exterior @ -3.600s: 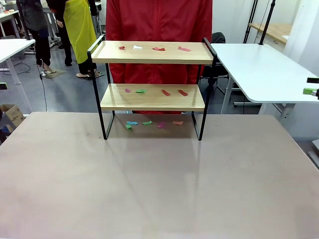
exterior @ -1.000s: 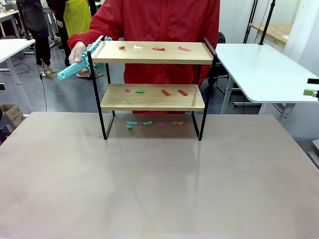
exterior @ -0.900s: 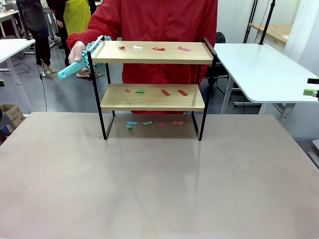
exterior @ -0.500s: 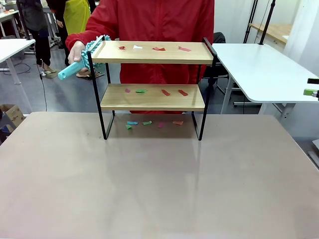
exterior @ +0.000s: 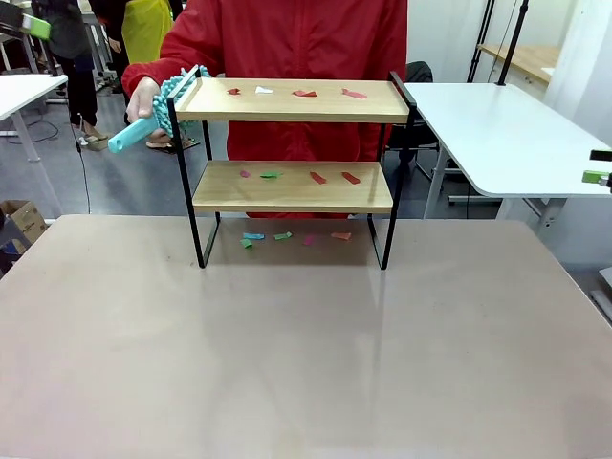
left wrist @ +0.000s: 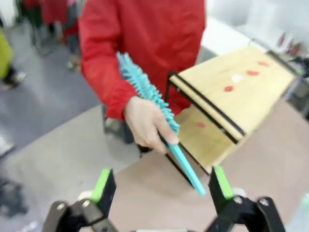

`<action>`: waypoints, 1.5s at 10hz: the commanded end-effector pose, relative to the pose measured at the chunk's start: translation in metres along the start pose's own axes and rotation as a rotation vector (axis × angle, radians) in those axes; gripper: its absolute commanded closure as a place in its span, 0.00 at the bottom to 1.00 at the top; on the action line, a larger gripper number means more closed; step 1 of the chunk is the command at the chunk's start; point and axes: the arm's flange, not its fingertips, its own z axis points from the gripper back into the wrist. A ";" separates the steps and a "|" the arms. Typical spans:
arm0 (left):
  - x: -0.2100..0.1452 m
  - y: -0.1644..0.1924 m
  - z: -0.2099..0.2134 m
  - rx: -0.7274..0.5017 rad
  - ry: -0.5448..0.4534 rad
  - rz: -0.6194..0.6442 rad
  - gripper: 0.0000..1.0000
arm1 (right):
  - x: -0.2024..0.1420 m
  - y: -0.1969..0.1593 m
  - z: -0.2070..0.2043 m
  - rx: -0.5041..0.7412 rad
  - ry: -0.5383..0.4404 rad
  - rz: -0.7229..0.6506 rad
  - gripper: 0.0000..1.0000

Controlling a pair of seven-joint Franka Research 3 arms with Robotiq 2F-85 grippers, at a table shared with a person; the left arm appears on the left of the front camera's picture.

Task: Clean the shelf.
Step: Pick up the Duster handed by the human.

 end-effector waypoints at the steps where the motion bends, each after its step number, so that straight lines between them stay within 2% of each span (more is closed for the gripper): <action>1: -0.009 -0.029 -0.016 0.068 0.127 0.086 0.00 | 0.006 0.001 -0.002 0.001 0.011 -0.010 0.00; 2: -0.004 -0.041 -0.022 0.149 0.150 0.112 0.00 | 0.006 0.001 -0.002 0.001 0.011 -0.010 0.00; 5: -0.003 -0.075 -0.033 0.226 0.217 0.126 0.00 | 0.006 0.001 -0.002 0.001 0.011 -0.010 0.00; 7: -0.002 -0.078 -0.040 0.248 0.246 0.114 0.00 | 0.006 0.001 -0.002 0.001 0.011 -0.010 0.00; 8: -0.002 -0.074 -0.042 0.212 0.221 0.116 0.00 | 0.006 0.001 -0.002 0.001 0.011 -0.010 0.00; 11: 0.000 -0.078 -0.044 0.214 0.234 0.112 0.00 | 0.006 0.001 -0.002 0.001 0.011 -0.010 0.00; 13: -0.010 -0.091 -0.072 0.344 0.243 0.145 0.00 | 0.006 0.001 -0.002 0.001 0.011 -0.010 0.00; 15: -0.019 -0.096 -0.097 0.417 0.266 0.165 0.00 | 0.006 0.001 -0.002 0.001 0.011 -0.010 0.00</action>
